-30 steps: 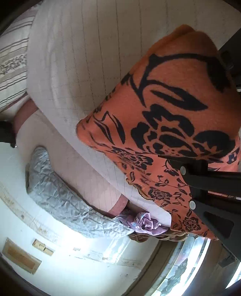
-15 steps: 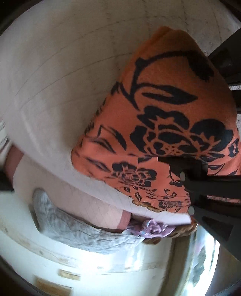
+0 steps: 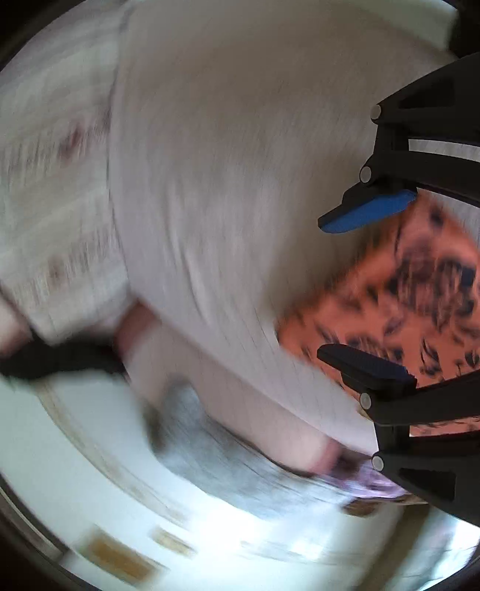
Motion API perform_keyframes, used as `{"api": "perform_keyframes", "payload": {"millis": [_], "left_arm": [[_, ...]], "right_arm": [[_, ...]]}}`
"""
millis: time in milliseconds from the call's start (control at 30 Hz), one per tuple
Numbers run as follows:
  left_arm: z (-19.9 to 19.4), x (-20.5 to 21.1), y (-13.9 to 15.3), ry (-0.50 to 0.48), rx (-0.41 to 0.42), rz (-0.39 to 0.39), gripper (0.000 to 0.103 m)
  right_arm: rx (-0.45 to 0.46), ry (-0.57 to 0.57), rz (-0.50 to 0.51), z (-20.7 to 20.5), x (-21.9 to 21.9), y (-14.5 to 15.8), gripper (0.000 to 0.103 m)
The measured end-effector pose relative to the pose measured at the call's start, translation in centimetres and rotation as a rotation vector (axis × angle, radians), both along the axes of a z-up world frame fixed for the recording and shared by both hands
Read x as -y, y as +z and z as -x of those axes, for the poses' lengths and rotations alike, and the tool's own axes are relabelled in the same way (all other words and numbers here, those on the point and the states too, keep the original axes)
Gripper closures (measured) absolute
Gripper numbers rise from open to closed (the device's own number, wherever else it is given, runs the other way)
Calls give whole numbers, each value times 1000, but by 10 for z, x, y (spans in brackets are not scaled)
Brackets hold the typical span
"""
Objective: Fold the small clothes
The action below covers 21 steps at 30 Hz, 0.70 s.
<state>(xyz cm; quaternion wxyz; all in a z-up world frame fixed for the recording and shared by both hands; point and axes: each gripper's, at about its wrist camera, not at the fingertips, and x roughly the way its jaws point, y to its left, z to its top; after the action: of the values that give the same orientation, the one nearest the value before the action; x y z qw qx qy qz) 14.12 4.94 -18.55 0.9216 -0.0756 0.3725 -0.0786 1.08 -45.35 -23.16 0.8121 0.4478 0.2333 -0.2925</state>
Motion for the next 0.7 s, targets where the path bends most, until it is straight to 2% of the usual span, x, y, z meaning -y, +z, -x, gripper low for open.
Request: {"api": "perform_keyframes", "payload": {"millis": [67, 133, 233, 300, 333, 367, 400, 433, 467, 567, 700], "left_arm": [[-22, 24, -6, -56, -29, -11, 52], [-37, 37, -15, -64, -63, -23, 52], [-65, 53, -38, -112, -177, 0, 52], [-83, 62, -51, -118, -225, -27, 52], [-93, 65, -60, -102, -258, -64, 52], [-98, 64, -66, -96, -286, -65, 52], [-105, 60, -75, -96, -332, -33, 51], [-108, 58, -78, -95, -341, -8, 46], [-112, 55, -78, -91, -330, 23, 44], [-116, 58, -79, -122, -311, -13, 40], [-112, 57, -75, -123, -304, -17, 40]], "right_arm": [[-13, 131, 43, -31, -9, 5, 47], [-63, 286, 69, -72, -19, 3, 55], [-126, 382, 68, -112, -19, -12, 57], [-168, 388, 48, -135, -8, -27, 57], [-182, 388, 28, -142, -2, -34, 57], [-199, 388, 4, -149, 6, -42, 59], [-213, 379, -14, -155, 16, -52, 61], [-214, 376, -20, -160, 22, -58, 63], [-214, 375, -17, -163, 26, -62, 63], [-211, 334, -35, -172, 42, -73, 63], [-117, 315, -96, -164, 47, -67, 62]]}}
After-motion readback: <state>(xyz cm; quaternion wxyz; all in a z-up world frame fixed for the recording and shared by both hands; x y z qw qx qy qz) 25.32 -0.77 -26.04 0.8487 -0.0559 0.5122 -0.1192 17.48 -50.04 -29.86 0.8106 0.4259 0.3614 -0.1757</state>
